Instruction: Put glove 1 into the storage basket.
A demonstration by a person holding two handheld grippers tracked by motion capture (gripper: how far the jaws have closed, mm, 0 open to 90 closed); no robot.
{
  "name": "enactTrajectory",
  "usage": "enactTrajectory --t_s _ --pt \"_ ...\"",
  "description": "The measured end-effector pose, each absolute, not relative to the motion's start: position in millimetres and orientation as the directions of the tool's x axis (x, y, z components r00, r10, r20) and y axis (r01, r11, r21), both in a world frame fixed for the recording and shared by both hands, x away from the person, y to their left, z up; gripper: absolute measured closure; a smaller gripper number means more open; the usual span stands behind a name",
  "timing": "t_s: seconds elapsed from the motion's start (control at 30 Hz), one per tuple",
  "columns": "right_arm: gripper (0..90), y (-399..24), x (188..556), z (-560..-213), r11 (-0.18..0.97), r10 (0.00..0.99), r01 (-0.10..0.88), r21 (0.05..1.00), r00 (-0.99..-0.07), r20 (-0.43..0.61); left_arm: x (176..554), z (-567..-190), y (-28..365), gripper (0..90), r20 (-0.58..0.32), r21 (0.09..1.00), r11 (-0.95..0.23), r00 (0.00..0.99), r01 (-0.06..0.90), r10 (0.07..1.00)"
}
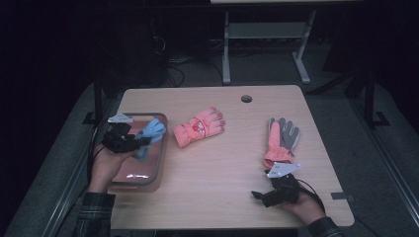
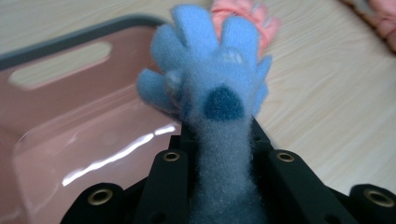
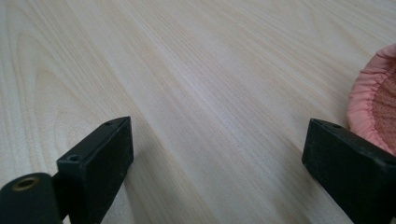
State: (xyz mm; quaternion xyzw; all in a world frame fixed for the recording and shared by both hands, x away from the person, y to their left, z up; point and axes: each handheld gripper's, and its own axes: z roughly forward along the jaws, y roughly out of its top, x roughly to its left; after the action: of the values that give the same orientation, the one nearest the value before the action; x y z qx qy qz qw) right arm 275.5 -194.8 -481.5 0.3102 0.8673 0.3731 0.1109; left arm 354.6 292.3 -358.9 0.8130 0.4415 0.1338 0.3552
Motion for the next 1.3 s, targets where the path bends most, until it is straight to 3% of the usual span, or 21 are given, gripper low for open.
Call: enactTrajectory --t_s 1.07,1.13,1.3 --pt "8.6 -195 275 -482 0.530 0.621 0.455 0.716 -0.783 0.039 386 -424 314 73.6 -0.083 0.477 -0.378 0.469 0.793 0.879" --pt "8.6 -195 275 -481 0.530 0.621 0.456 0.715 -0.783 0.039 387 -427 315 67.3 -0.088 0.464 -0.379 0.467 0.801 0.880" --pt "8.5 -195 275 -481 0.529 0.621 0.456 0.715 -0.783 0.040 388 -426 315 29.6 -0.099 0.484 -0.363 0.462 0.796 0.881"
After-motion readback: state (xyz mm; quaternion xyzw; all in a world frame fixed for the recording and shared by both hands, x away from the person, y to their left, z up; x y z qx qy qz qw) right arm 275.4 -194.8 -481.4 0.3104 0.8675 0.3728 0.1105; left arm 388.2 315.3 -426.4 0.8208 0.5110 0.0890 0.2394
